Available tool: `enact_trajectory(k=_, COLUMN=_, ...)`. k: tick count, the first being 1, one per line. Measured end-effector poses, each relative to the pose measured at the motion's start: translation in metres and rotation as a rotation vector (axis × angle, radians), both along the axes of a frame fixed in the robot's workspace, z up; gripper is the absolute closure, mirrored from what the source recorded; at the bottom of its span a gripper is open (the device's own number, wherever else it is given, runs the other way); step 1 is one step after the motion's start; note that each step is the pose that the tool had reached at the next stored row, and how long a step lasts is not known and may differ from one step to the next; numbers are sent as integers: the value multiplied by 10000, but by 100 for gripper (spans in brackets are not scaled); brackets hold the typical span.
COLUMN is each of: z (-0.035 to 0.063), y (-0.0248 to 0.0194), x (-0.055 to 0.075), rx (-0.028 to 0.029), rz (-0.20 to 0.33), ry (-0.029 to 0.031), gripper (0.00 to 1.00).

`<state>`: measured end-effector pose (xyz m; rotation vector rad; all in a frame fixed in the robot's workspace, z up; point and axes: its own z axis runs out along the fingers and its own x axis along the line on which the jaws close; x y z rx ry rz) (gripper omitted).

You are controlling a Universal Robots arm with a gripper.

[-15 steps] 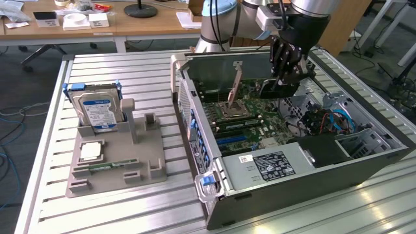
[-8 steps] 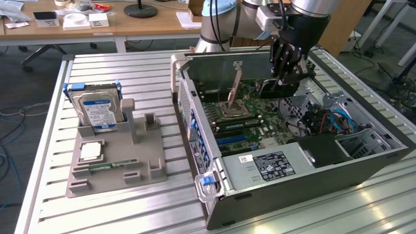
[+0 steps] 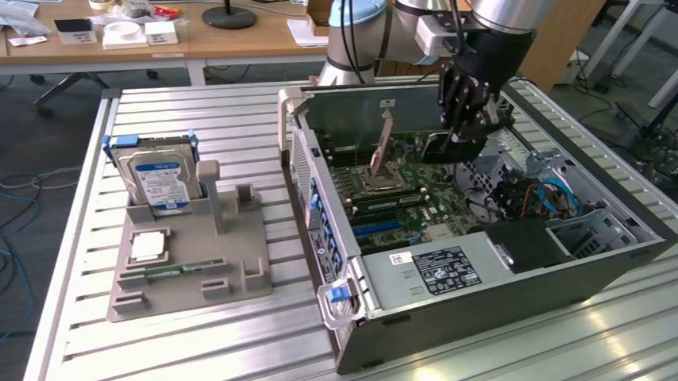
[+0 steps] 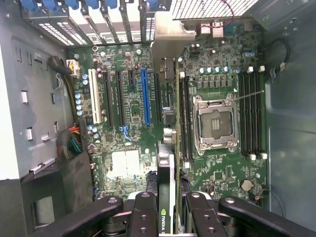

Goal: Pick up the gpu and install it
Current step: 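Insert the gpu into the slot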

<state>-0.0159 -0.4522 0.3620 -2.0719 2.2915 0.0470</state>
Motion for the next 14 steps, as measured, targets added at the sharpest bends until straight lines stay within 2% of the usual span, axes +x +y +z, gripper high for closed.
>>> enact_trajectory(k=11, z=-199, y=-7, x=-25, rx=0, rz=2, ry=-4, gripper=73)
enact_trajectory(k=14, z=-221, y=-7, x=-28, rx=-3, rz=5, ry=-6, gripper=73)
